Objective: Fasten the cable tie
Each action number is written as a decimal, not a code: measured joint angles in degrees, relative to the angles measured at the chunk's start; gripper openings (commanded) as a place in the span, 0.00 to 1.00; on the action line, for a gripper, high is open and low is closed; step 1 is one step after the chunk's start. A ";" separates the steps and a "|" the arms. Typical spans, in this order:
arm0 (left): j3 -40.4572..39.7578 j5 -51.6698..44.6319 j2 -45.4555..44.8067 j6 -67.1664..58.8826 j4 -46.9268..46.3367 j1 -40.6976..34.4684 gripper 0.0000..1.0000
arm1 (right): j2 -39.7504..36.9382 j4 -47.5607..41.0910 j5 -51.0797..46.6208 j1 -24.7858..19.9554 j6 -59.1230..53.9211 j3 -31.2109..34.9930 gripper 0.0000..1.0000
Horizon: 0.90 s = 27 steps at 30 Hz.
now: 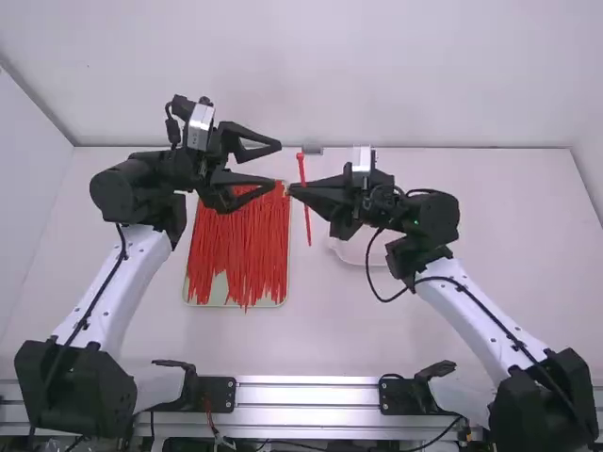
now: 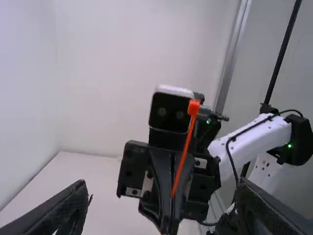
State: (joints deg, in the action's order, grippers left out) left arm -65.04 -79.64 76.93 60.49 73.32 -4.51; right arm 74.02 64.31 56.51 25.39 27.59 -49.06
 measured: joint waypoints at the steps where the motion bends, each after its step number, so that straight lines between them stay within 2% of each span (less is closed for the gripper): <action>1: -0.20 0.17 0.00 0.09 0.02 -0.02 0.75 | 0.00 0.76 -0.68 0.28 0.46 0.68 0.00; 10: -1.14 1.49 0.00 0.17 0.02 -2.14 0.69 | 0.00 2.54 -5.75 3.23 2.05 3.50 0.00; 17: -1.14 1.75 0.00 -3.23 -8.52 -3.67 0.53 | 0.00 2.43 -6.56 4.50 2.29 3.50 0.00; 24: -1.14 1.88 0.00 -7.50 -13.55 -4.04 0.49 | 0.00 1.05 -6.56 4.50 2.23 3.50 0.00; 27: -1.14 1.53 0.00 -8.94 -13.14 -4.39 0.42 | 0.00 1.05 -6.56 4.37 2.29 3.50 0.00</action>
State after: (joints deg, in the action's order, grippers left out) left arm -66.17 -78.11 76.93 51.55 60.18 -8.91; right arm 74.02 65.36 49.95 29.76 29.89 -45.56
